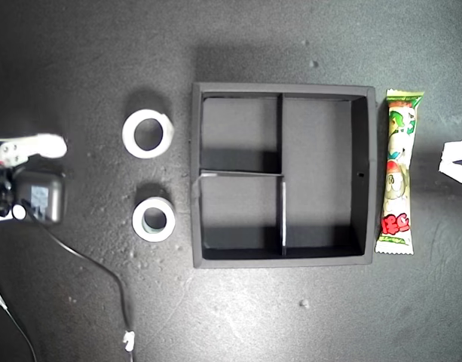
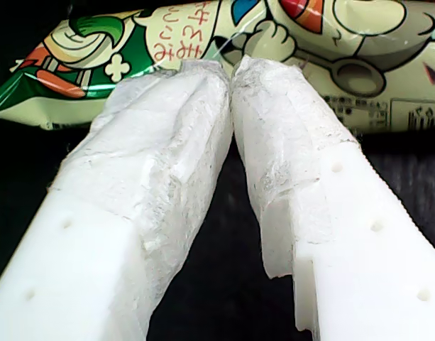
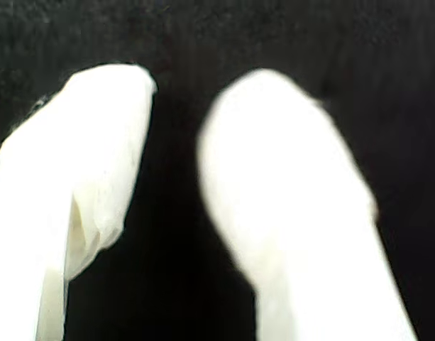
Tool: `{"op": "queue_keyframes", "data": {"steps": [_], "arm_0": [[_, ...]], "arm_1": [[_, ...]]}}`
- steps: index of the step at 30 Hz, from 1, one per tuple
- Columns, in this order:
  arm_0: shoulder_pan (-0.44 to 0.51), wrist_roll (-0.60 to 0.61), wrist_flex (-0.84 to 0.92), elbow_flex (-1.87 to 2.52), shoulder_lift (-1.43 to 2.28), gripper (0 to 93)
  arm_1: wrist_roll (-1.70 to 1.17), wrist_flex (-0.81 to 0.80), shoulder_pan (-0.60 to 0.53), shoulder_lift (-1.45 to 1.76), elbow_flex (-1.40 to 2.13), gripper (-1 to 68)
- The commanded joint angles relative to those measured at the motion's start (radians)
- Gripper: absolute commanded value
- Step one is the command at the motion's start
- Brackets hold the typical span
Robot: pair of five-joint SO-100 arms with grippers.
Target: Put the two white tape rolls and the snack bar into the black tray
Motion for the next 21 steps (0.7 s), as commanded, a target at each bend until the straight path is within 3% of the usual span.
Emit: {"op": "queue_keyframes", "data": {"steps": [1, 5, 7, 13, 15, 21], "arm_0": [[0.021, 0.219, -0.167, 0.052, 0.046, 2.7], [0.034, 0.345, -0.250, -0.012, 0.046, 19.6], [0.034, 0.397, -0.255, -0.063, 0.046, 23.4], [0.071, 0.491, -0.430, -0.215, -0.281, 22.8], [0.083, 0.537, -0.512, -0.314, -0.483, 22.4], [0.046, 0.661, -0.531, -0.669, -1.035, 21.6]], "arm_1": [[-0.069, -0.011, -0.021, 0.008, 0.012, -0.4], [-0.150, -0.014, -0.031, 0.008, 0.012, -0.3], [-0.170, -0.020, -0.035, 0.008, 0.012, -0.3], [-0.275, -0.081, -0.048, 0.008, 0.012, 0.0], [-0.295, -0.098, -0.054, 0.008, 0.012, 4.3], [-0.298, -0.106, -0.092, 0.008, 0.012, 7.3]]}}
